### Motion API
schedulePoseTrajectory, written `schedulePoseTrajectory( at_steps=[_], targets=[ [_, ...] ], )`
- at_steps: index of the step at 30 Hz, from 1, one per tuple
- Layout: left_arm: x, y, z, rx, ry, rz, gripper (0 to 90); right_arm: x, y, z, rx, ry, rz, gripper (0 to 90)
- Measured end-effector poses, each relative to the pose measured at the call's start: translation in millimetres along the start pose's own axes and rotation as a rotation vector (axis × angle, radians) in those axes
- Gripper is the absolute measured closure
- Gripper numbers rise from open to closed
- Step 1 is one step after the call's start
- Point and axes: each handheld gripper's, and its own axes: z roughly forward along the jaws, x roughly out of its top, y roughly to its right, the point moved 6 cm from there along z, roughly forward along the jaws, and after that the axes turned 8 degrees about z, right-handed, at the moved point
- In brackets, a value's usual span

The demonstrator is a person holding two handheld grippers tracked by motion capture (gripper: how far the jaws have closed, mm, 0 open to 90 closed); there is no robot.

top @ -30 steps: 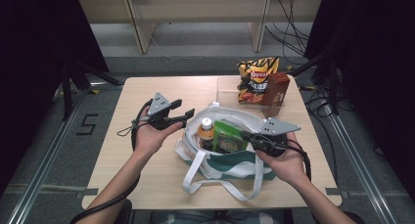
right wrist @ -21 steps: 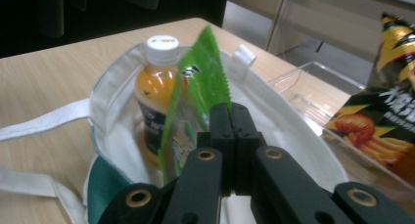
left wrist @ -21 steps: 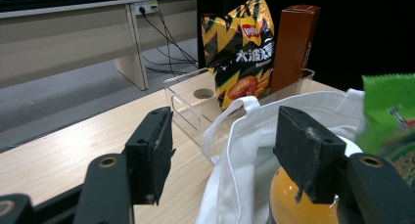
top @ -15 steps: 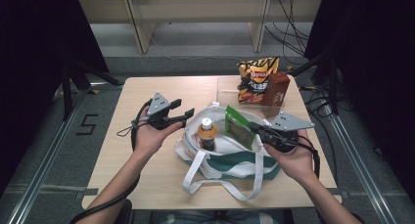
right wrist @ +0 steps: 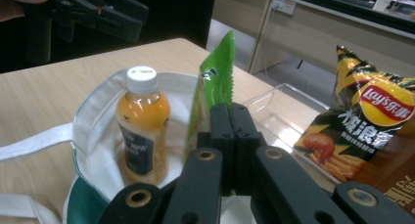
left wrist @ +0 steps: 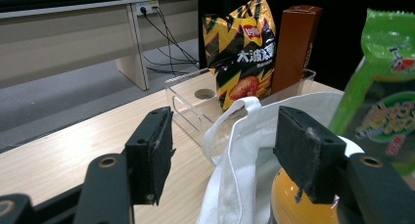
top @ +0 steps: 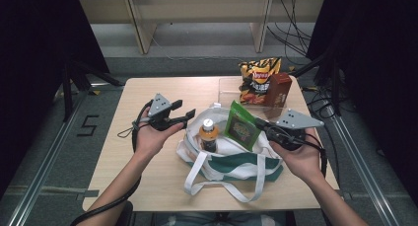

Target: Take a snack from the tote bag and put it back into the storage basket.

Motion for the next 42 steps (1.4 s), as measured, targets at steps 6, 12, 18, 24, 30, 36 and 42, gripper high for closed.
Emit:
schedulePoseTrajectory(
  at_steps=[6,12,18,24,30,36,42],
  targets=[
    [-0.3,0.0,0.3,0.0,0.0,-0.001,38.8,9.1,6.0,-4.4,-0.034,0.032,-0.043,90.0],
    [0.4,0.1,0.1,0.0,0.002,0.0,38.8,14.0,7.9,-8.9,-0.045,0.045,-0.026,90.0],
    [0.8,0.3,0.0,0.0,0.003,0.0,38.8,20.5,11.2,-14.7,-0.059,0.064,-0.039,90.0],
    [0.5,0.2,0.0,0.0,0.002,0.001,38.8,28.2,16.2,-20.8,-0.086,0.087,-0.045,90.0],
    [0.7,0.5,0.2,-0.001,0.002,0.001,38.8,34.4,20.7,-26.5,-0.1,0.105,-0.046,90.0],
    [0.5,0.7,0.7,-0.003,0.002,0.003,38.8,41.4,24.8,-32.3,-0.126,0.131,-0.062,90.0],
    [0.3,0.3,0.7,-0.001,0.001,0.001,38.8,47.8,27.9,-35.3,-0.14,0.147,-0.071,90.0]
  ],
)
